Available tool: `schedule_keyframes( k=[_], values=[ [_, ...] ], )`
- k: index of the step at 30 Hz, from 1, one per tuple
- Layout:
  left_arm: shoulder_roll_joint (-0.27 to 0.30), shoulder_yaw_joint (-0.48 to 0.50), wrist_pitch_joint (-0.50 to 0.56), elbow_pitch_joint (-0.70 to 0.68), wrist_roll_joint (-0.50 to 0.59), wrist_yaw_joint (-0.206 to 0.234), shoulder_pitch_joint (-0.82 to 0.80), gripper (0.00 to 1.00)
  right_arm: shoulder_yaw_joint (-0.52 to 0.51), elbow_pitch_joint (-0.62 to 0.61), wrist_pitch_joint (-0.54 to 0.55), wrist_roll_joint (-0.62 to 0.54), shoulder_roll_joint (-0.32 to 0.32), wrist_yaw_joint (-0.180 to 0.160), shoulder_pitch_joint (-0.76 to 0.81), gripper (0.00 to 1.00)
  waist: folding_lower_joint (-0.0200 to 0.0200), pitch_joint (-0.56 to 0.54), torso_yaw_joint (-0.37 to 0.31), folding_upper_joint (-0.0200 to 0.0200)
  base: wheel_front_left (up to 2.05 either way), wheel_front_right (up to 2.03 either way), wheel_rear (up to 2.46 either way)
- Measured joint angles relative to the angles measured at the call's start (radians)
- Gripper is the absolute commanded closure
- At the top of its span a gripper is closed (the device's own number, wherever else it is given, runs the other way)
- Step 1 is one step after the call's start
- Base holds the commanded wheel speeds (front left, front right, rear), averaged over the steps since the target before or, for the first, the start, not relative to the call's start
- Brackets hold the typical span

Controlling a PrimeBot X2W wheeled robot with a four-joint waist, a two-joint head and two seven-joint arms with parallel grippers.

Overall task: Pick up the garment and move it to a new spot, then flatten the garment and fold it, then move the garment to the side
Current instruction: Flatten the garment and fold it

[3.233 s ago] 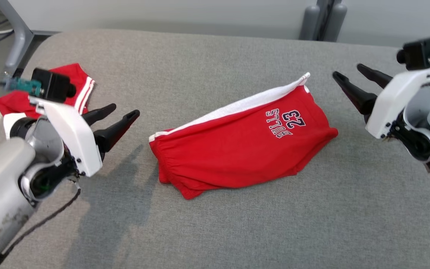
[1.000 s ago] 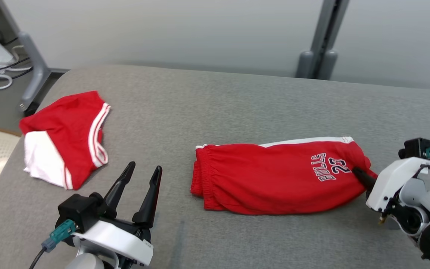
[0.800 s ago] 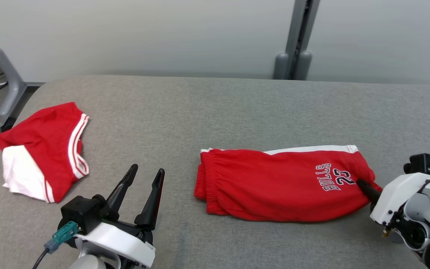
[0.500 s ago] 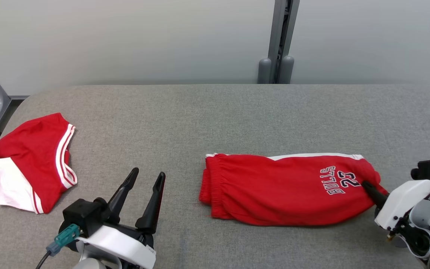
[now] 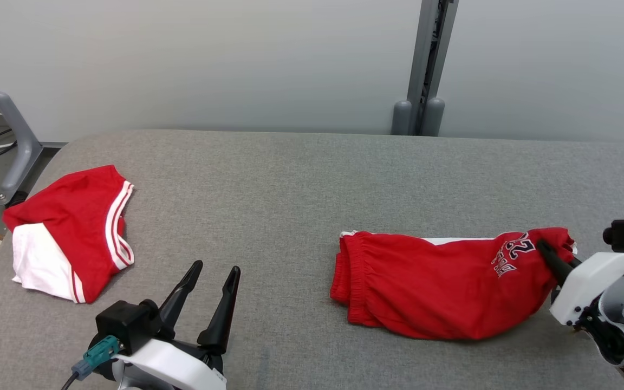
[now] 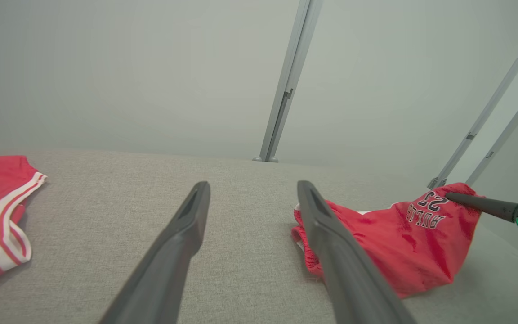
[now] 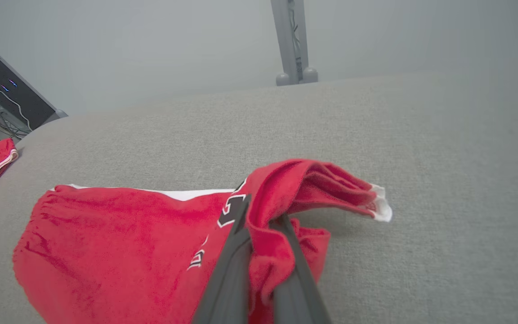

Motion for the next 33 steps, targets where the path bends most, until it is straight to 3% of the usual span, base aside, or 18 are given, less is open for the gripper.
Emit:
schedule_keyframes(
  k=[7, 19, 26, 27, 29, 33],
  values=[
    [0.000, -0.002, 0.007, 0.003, -0.008, 0.005, 0.009, 0.00, 0.029, -0.062, -0.025, -0.075, 0.073, 0.000, -0.040, 1.00, 0.0000, -0.017, 0.059, 0.0000, 0.00, 0.00, 0.00],
    [0.003, -0.006, 0.013, 0.011, -0.015, 0.007, 0.012, 0.00, 0.063, -0.125, 0.053, -0.108, 0.188, 0.000, -0.008, 0.99, 0.0000, -0.027, 0.166, 0.0000, 0.00, 0.00, 0.00],
    [0.005, -0.006, 0.013, 0.020, -0.021, 0.006, 0.014, 0.00, 0.063, -0.094, 0.100, -0.114, 0.246, 0.000, 0.009, 0.64, 0.0000, -0.025, 0.195, 0.0000, 0.00, 0.00, 0.00],
    [0.005, -0.006, 0.013, 0.021, -0.021, 0.006, 0.014, 0.00, 0.063, -0.089, 0.104, -0.117, 0.253, 0.000, 0.010, 0.52, 0.0000, -0.025, 0.196, 0.0000, 0.00, 0.00, 0.00],
    [0.006, -0.006, 0.013, 0.024, -0.024, 0.005, 0.014, 0.00, 0.062, -0.084, 0.108, -0.123, 0.265, 0.000, 0.010, 0.00, 0.0000, -0.024, 0.195, 0.0000, 0.00, 0.00, 0.00],
    [0.008, -0.004, 0.013, 0.027, -0.026, 0.004, 0.014, 0.00, 0.055, -0.100, 0.101, -0.133, 0.280, 0.000, 0.010, 0.00, 0.0000, -0.024, 0.186, 0.0000, 0.00, 0.00, 0.00]
  ],
)
